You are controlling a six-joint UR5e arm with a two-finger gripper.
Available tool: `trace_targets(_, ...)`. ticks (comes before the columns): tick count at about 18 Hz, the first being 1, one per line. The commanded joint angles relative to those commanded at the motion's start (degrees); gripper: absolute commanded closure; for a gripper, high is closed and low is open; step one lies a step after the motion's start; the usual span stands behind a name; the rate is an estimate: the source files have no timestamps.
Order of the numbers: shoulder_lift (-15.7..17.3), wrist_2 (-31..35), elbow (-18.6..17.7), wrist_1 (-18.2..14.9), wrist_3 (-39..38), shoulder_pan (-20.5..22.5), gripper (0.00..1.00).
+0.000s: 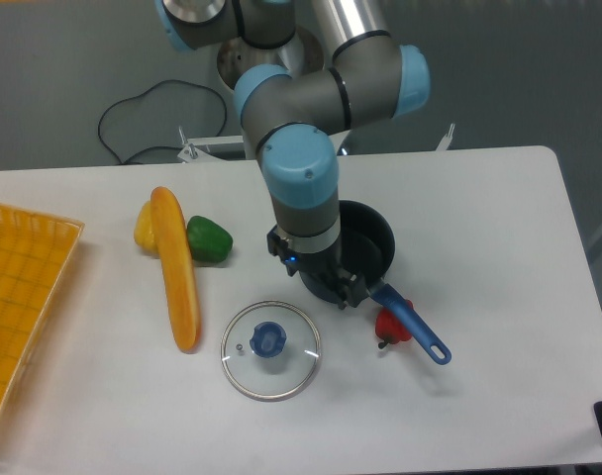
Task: Pick up the long bread
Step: 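Move the gripper across toward the long yellow bread loaf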
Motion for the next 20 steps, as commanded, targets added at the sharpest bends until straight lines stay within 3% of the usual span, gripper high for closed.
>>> trace_targets(5, -1.94, -0.35, 0.53, 2.28, -0.45, -0.35, 0.00)
trace_targets(20, -0.45, 0.00, 0.88, 2.46, -7.83, -2.29, 0.00)
